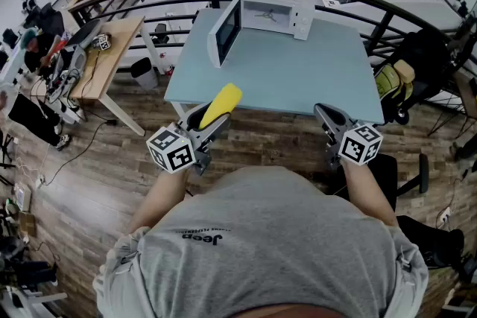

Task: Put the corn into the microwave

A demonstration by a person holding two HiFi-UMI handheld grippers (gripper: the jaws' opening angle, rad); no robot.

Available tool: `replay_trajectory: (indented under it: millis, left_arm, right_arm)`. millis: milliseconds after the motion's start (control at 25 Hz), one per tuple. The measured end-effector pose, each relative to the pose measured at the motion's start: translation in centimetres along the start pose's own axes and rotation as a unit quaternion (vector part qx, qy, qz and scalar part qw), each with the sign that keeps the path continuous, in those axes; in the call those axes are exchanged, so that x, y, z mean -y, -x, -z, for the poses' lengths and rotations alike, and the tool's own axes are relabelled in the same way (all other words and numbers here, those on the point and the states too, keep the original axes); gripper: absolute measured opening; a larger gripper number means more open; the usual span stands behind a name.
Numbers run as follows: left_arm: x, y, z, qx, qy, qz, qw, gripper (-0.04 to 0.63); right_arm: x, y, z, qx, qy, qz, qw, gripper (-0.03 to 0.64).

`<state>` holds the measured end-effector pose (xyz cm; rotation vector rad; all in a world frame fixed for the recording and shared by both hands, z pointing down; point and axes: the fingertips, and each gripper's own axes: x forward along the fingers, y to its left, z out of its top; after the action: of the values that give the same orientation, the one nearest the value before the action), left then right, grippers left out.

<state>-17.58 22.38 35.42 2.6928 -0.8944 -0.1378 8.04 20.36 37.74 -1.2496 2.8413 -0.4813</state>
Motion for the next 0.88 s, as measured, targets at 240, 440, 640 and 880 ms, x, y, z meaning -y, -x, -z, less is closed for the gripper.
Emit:
replay_trajectory:
  millis: [240, 440, 640, 880]
  left_arm:
    - [0.7, -1.4, 0.1, 0.0, 0.001, 0.001, 1.0, 0.241]
    - [1.7, -2.6, 0.1, 0.001, -0.001, 0.0, 1.0, 0.241]
    - [3.2, -4.5, 0.5, 0.001, 0.002, -0.004, 1.0, 0.241]
    - [6.0, -7.9, 1.3, 0.005, 0.01, -0.001, 0.9999, 0.241]
  right_arm:
    - [0.7, 0.5, -0.3, -0.001, 0.005, -0.006, 1.0, 0.017]
    - [2.0, 1.6, -0.3, -0.005, -0.005, -0.005, 1.0, 0.017]
    - [4.1, 3.5, -0.4, -0.002, -0.033, -0.005, 0.999, 0.017]
    - [6.4, 6.6, -0.9, -0.005, -0.032, -0.014, 0.999, 0.018]
